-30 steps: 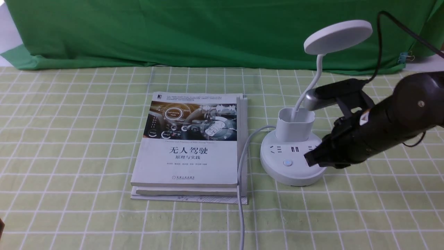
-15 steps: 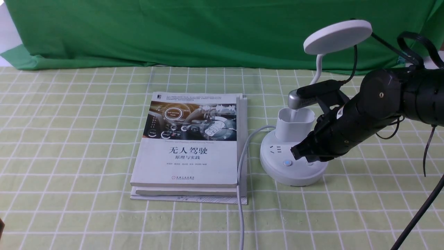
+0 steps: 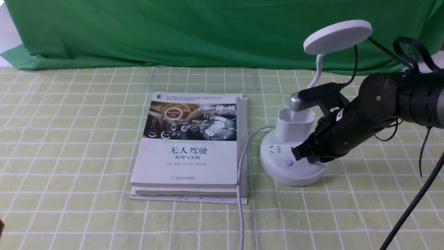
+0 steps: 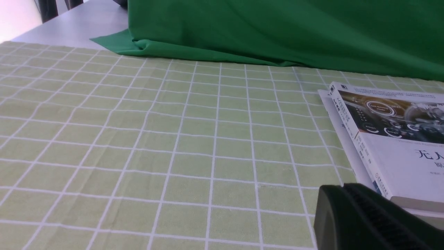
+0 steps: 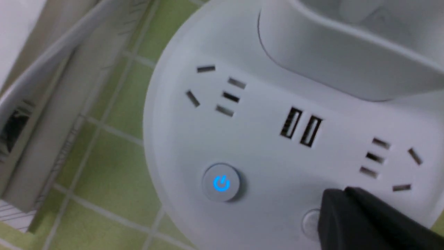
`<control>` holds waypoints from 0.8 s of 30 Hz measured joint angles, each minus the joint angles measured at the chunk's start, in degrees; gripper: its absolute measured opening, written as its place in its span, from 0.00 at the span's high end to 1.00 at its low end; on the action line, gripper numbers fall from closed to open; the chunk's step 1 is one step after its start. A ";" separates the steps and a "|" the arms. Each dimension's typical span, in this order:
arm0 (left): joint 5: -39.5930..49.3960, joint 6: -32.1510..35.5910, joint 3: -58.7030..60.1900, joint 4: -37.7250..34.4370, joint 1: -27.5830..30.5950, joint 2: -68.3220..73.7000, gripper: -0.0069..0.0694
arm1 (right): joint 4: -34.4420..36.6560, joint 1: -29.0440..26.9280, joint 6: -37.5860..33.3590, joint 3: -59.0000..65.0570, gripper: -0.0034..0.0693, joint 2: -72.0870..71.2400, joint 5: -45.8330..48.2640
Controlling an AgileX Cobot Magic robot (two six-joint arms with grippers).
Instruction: Turn on the table lamp on the green coffee tablecloth with your hand.
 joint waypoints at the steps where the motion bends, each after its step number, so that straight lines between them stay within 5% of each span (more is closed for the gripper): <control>1: 0.00 0.00 0.00 0.00 0.00 0.00 0.91 | 0.00 0.00 0.00 -0.40 0.91 0.34 -0.50; 24: 0.00 0.00 0.00 0.00 0.00 0.00 0.91 | 0.20 0.00 -0.04 1.70 0.91 -6.85 3.70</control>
